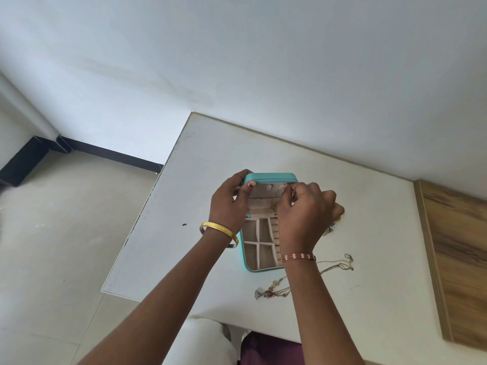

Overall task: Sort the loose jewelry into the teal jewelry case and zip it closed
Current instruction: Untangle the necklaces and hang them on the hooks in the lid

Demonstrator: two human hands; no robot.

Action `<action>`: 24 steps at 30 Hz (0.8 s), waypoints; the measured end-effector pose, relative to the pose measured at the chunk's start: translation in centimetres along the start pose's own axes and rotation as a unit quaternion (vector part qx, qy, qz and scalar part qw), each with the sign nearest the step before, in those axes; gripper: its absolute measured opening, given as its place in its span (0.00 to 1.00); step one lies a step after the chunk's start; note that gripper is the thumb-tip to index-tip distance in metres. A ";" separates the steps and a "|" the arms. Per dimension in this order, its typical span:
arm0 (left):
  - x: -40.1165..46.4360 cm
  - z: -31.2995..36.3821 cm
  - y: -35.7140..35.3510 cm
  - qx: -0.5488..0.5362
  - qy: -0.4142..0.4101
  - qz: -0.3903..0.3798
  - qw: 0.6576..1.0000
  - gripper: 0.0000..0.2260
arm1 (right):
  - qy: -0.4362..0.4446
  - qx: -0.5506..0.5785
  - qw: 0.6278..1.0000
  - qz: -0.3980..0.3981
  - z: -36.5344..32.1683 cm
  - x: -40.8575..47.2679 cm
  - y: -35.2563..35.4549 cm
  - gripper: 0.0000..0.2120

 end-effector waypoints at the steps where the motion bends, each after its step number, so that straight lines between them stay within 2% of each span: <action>1: 0.0 0.0 0.0 -0.001 0.000 0.000 1.000 0.13 | 0.012 -0.015 1.000 0.002 -0.1 0.0 0.1 0.06; 8: 0.0 -0.1 0.0 -0.005 0.004 0.000 1.000 0.13 | 0.142 -0.140 0.980 0.015 -0.8 -0.5 0.6 0.04; 12: 0.0 -0.1 -0.2 -0.007 0.008 -0.007 1.000 0.14 | 0.161 -0.145 0.976 0.016 -0.2 -1.4 0.8 0.07; 18: 0.0 -0.2 -0.5 -0.011 0.018 -0.021 1.000 0.13 | 0.135 -0.020 0.990 0.021 1.3 -1.5 1.7 0.07; 24: -0.7 0.8 -0.5 -0.044 0.014 -0.054 0.997 0.11 | 0.087 0.142 0.986 -0.020 2.7 -1.6 2.1 0.10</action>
Point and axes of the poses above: each hand's wrist, its own x-axis towards the middle knuckle, its own y-axis out of the back of the hand, z = x × y, the point moved 7 cm from there along x, towards the middle knuckle, and after that the axes turned 2 degrees about -x, right-handed, at the moved point
